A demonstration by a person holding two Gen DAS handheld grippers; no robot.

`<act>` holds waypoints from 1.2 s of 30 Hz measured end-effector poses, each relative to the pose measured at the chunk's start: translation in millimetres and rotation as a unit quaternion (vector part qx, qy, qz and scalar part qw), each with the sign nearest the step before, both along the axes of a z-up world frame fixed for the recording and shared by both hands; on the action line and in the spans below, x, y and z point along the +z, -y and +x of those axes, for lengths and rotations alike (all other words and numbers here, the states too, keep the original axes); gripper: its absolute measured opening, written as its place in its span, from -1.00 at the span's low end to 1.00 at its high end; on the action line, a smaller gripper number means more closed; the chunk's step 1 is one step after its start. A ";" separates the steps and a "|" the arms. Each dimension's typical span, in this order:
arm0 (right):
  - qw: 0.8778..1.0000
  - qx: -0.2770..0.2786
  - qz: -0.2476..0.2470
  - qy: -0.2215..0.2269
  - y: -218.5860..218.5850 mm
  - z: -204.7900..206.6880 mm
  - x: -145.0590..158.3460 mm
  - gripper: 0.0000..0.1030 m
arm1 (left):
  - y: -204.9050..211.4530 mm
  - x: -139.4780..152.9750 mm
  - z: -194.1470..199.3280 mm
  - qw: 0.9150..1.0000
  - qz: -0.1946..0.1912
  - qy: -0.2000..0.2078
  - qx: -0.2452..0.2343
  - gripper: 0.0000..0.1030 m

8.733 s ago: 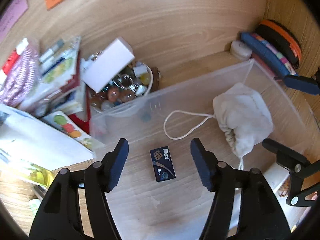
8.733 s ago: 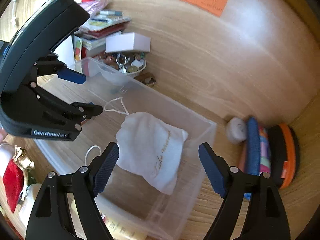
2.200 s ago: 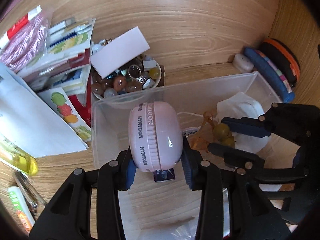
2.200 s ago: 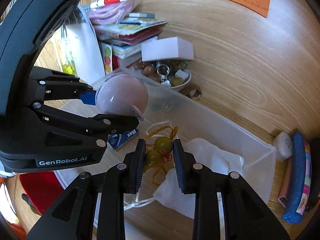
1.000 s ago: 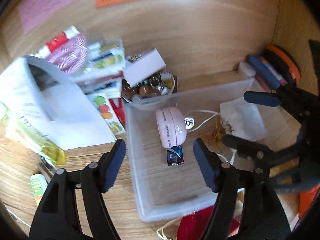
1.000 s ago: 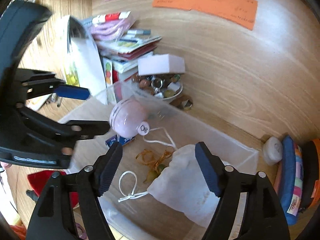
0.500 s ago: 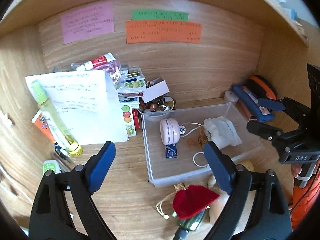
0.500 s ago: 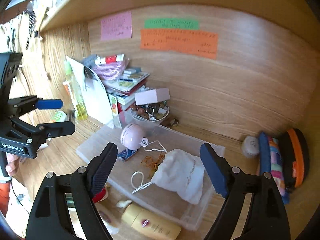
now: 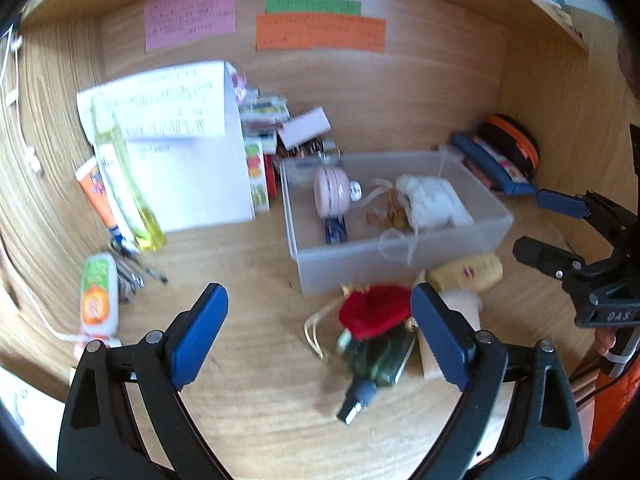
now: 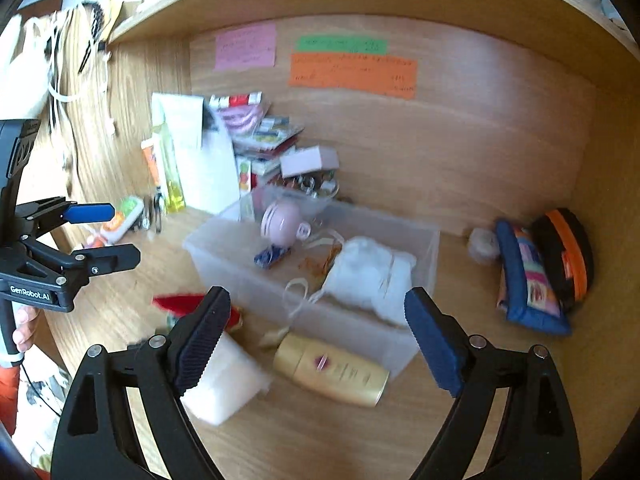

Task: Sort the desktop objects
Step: 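Withdraw both tools from the bin toward the beige cup and green bottle, then grasp the beige translucent cup with the right tool while the left tool grasps the green glass bottle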

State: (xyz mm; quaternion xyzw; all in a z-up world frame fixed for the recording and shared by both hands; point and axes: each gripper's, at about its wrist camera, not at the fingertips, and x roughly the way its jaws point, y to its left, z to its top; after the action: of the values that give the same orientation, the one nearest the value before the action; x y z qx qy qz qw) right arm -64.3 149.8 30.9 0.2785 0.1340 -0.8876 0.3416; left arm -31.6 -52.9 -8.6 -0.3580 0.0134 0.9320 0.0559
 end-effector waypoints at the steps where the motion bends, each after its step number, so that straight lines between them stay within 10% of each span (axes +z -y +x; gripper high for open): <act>1: 1.000 0.003 0.003 0.004 1.4 5.4 -5.7 0.69 | -0.6 -5.4 2.8 1.000 0.000 0.004 -0.001 0.82; 14: 0.994 0.032 0.002 0.105 8.1 35.2 -74.0 0.70 | 10.4 -58.5 32.3 0.998 0.022 0.051 0.005 0.82; 36: 0.983 0.148 0.080 0.074 66.4 19.0 -88.9 0.46 | -0.6 -77.9 24.0 0.996 0.028 0.087 0.002 0.82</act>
State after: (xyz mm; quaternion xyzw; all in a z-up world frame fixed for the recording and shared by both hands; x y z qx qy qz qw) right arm -45.3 83.4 -58.0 0.3469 0.2182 -0.7904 0.4552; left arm -7.6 -52.3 -86.5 -0.4362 -0.0182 0.8973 0.0648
